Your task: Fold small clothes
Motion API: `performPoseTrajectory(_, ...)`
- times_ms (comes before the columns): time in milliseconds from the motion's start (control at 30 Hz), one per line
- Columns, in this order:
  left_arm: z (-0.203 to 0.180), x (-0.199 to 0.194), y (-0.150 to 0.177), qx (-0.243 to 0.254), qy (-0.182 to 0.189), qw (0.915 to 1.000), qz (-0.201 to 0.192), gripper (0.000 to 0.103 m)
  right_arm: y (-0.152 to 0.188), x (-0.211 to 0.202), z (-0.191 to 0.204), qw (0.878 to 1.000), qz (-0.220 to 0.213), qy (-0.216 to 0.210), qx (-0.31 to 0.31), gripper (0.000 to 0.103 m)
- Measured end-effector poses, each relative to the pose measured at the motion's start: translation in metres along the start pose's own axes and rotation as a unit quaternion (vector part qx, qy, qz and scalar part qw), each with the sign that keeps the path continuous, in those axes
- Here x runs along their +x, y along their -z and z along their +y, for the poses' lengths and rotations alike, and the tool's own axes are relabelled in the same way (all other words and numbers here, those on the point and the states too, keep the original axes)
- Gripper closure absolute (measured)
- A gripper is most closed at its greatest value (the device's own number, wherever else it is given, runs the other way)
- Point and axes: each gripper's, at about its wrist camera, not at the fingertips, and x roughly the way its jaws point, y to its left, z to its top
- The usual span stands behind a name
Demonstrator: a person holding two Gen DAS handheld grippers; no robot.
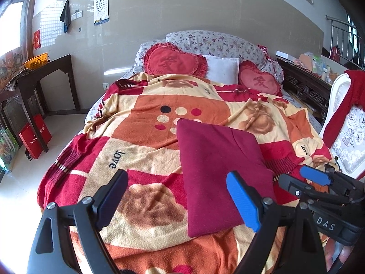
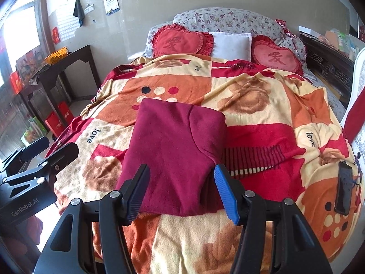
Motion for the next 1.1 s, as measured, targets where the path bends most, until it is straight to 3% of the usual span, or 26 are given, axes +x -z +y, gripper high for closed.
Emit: performPoseTrajectory(1100,-0.004,0.057,-0.015,0.005,-0.001,0.9993,0.038,0.012,-0.022,0.054,0.001,1.0,0.029,0.01,-0.006,0.063)
